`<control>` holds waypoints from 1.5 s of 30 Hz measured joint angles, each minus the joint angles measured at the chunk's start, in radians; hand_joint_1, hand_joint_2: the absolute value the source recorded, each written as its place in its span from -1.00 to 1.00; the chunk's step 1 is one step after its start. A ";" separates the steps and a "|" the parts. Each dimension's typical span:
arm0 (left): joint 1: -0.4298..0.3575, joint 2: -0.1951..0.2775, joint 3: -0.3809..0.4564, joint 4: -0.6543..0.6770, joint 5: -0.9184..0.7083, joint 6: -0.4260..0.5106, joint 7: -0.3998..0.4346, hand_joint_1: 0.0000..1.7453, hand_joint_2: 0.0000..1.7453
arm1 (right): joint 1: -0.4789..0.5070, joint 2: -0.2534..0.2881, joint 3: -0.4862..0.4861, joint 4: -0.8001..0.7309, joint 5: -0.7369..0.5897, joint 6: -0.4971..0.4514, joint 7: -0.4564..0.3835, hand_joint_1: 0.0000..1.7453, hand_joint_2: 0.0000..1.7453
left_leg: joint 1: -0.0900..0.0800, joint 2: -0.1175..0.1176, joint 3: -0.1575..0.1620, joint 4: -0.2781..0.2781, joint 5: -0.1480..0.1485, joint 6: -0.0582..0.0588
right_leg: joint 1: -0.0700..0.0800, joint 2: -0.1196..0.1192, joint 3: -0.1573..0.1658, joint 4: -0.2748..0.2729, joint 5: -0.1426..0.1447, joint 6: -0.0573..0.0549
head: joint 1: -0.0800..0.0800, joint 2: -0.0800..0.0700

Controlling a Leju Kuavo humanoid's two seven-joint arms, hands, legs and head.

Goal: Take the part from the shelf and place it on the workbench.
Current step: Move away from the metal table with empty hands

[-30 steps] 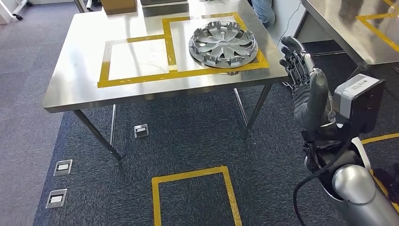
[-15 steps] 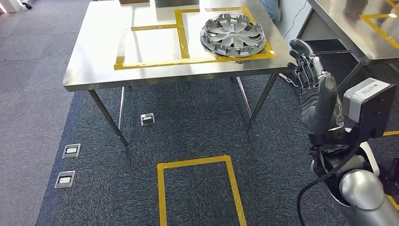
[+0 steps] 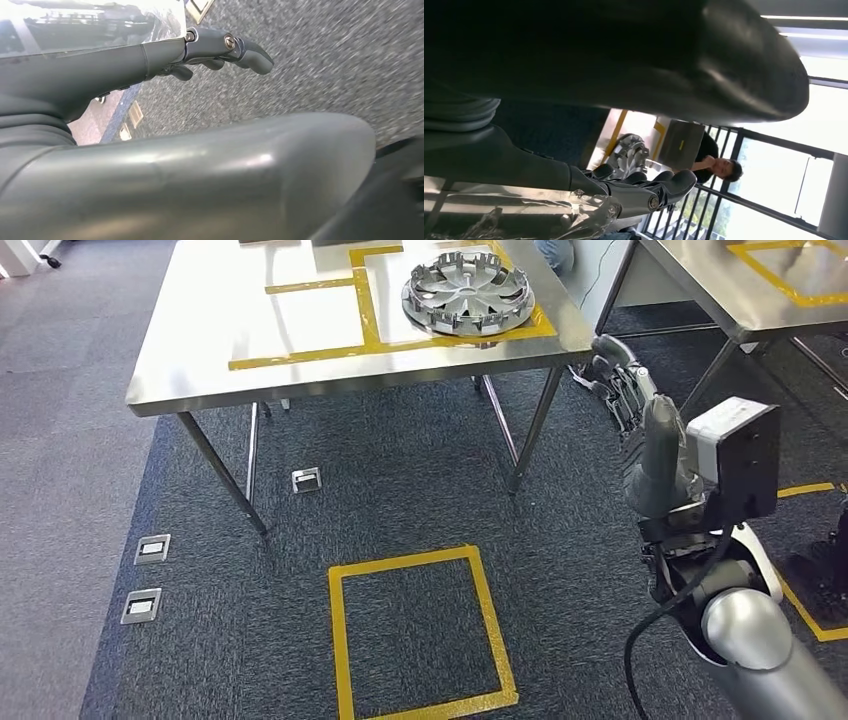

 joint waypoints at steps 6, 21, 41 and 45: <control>0.001 -0.001 0.000 0.000 -0.004 -0.001 0.001 -1.00 -1.00 | 0.040 -0.048 -0.025 0.092 0.003 0.020 0.059 -1.00 -1.00 | -0.006 -0.002 0.050 -0.140 -0.008 0.046 | -0.001 0.001 -0.030 0.010 0.015 0.035 | 0.003 0.000; 0.001 -0.007 -0.007 0.000 -0.047 -0.029 0.035 -1.00 1.00 | 0.173 -0.120 -0.099 0.493 0.002 0.021 0.136 -1.00 1.00 | -0.012 -0.002 -0.086 -0.127 0.092 0.029 | 0.012 -0.003 0.143 -0.054 -0.090 0.002 | 0.037 0.000; 0.002 -0.002 -0.057 0.000 -0.071 0.008 0.117 -1.00 1.00 | 0.300 0.161 -0.083 1.536 -0.178 0.182 0.101 -1.00 1.00 | -0.002 0.001 0.002 -0.155 0.043 0.052 | -0.007 0.007 -0.011 0.229 -0.211 0.044 | 0.026 0.000; 0.001 -0.004 -0.051 -0.005 -0.079 0.000 0.123 -1.00 1.00 | 0.311 0.203 -0.086 1.627 -0.190 0.196 0.161 -1.00 1.00 | 0.000 0.002 0.001 -0.150 0.046 0.047 | -0.012 0.005 0.024 0.167 -0.143 0.046 | 0.038 0.000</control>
